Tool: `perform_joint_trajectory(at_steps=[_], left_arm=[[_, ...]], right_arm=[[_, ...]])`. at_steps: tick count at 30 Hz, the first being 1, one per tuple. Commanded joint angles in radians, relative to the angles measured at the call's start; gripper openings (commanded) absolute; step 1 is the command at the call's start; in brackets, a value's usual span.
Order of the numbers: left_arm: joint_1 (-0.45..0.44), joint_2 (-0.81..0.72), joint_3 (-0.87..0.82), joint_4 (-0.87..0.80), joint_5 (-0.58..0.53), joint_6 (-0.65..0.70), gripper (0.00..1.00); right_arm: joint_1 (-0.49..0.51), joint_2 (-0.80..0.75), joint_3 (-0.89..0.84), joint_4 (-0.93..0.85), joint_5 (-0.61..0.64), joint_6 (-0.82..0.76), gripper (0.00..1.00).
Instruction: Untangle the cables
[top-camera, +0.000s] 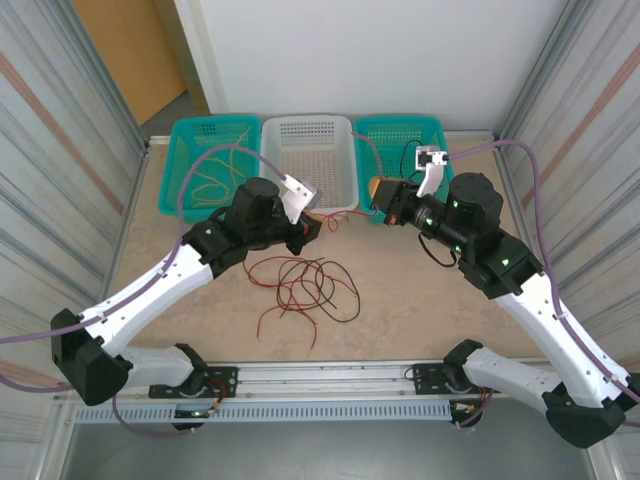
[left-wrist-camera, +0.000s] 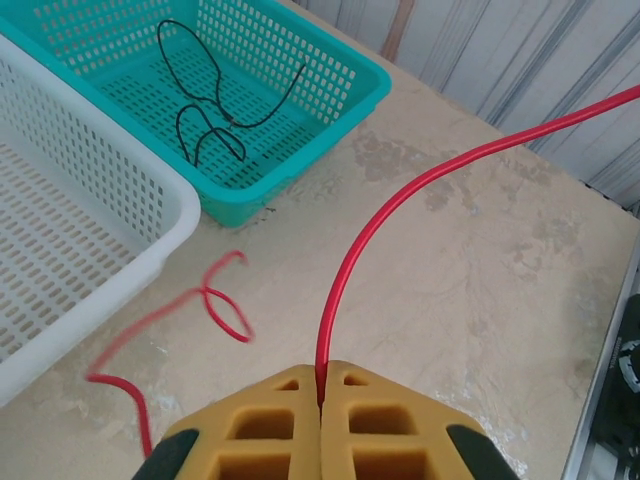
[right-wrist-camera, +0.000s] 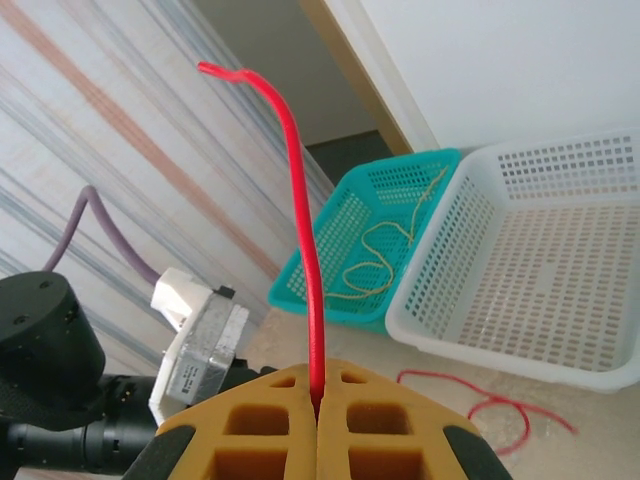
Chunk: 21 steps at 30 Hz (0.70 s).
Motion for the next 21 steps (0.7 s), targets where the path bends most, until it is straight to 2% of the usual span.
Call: perform_joint_trajectory(at_steps=[1,3,4,6,10,14,18,21], left_arm=[[-0.001,0.015,0.05,0.037,-0.079,-0.001,0.0],[0.018,0.04,0.09,0.043,-0.138,-0.007,0.0],[0.042,0.056,0.119,0.05,-0.144,-0.018,0.0],[0.102,0.093,0.188,0.067,-0.123,-0.059,0.0],[0.213,0.179,0.335,0.145,-0.014,-0.124,0.0],[0.261,0.323,0.494,0.145,-0.014,-0.117,0.0],[0.311,0.486,0.603,0.133,0.03,-0.148,0.0],[0.319,0.59,0.646,0.086,-0.029,-0.146,0.0]], right_arm=[[-0.02,0.011,0.039,0.024,-0.023,0.026,0.28],[-0.02,0.011,0.035,0.004,0.039,0.02,0.67],[-0.025,0.005,0.027,-0.009,0.079,0.018,0.73],[-0.04,-0.009,0.005,-0.02,0.109,0.022,0.74],[-0.081,-0.055,-0.076,-0.046,0.138,0.059,0.73],[-0.116,-0.109,-0.17,-0.093,0.139,0.094,0.73],[-0.123,-0.165,-0.268,-0.118,0.133,0.129,0.72],[-0.124,-0.189,-0.303,-0.146,0.13,0.144,0.71]])
